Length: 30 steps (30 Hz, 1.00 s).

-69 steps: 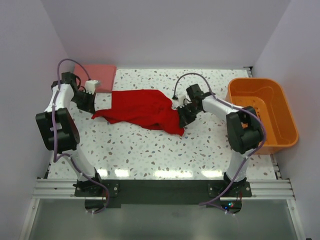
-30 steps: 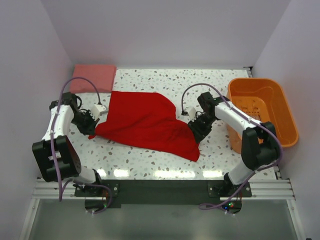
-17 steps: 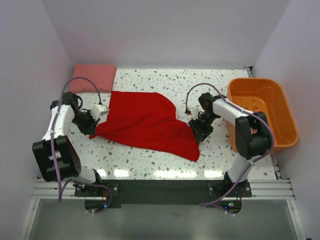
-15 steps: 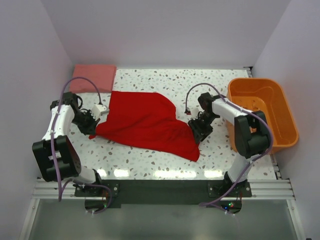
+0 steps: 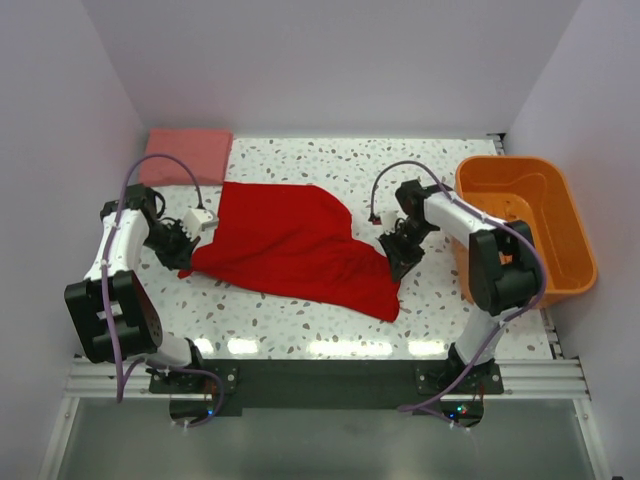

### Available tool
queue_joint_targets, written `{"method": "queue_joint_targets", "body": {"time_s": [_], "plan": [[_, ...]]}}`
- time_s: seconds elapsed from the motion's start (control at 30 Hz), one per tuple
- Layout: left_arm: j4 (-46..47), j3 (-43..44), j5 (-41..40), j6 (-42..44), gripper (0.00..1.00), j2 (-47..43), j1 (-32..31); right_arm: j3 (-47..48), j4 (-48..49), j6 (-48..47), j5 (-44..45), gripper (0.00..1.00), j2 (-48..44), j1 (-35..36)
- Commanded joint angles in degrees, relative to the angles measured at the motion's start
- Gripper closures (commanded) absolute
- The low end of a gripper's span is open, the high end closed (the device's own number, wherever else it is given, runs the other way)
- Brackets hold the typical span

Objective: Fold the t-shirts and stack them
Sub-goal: Flatten the tshirt out

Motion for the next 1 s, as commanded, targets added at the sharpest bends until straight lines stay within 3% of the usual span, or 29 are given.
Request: {"method": "queue_joint_targets", "body": {"time_s": [0.0,0.03,0.07,0.23,0.4,0.57,0.73,0.97], "plan": [[0.75,2.08,1.54,-0.32,1.0,0.08,-0.23,2.58,-3.04,-0.4,-2.49,0.84,-4.16,-0.21],[0.75,2.25,1.72,-0.23,1.0,0.08,-0.23,2.67,-3.31,-0.4,-2.76,0.98,-4.34,-0.12],[0.75,2.17,1.89,-0.41,1.0,0.08,-0.23,3.02,-3.4,-0.4,-3.37,1.0,-4.6,-0.12],[-2.58,8.04,8.11,-1.55,1.0,0.79,0.47,6.61,-3.31,-1.11,-4.43,1.0,-10.12,-0.99],[-3.39,22.62,15.33,-7.51,1.0,0.08,1.17,20.49,0.1,-2.51,-0.05,1.0,-15.14,-5.56],[8.7,34.66,15.87,-21.39,1.0,-0.61,2.05,34.38,6.34,-4.79,6.02,1.0,-17.43,-6.19],[21.47,39.25,11.74,-31.41,1.0,-1.85,2.23,41.5,16.1,-6.38,13.84,1.0,-18.75,-6.19],[27.37,44.79,9.54,-35.74,1.0,-2.55,2.14,46.34,25.69,-7.61,18.86,1.0,-20.6,-6.19]]}}
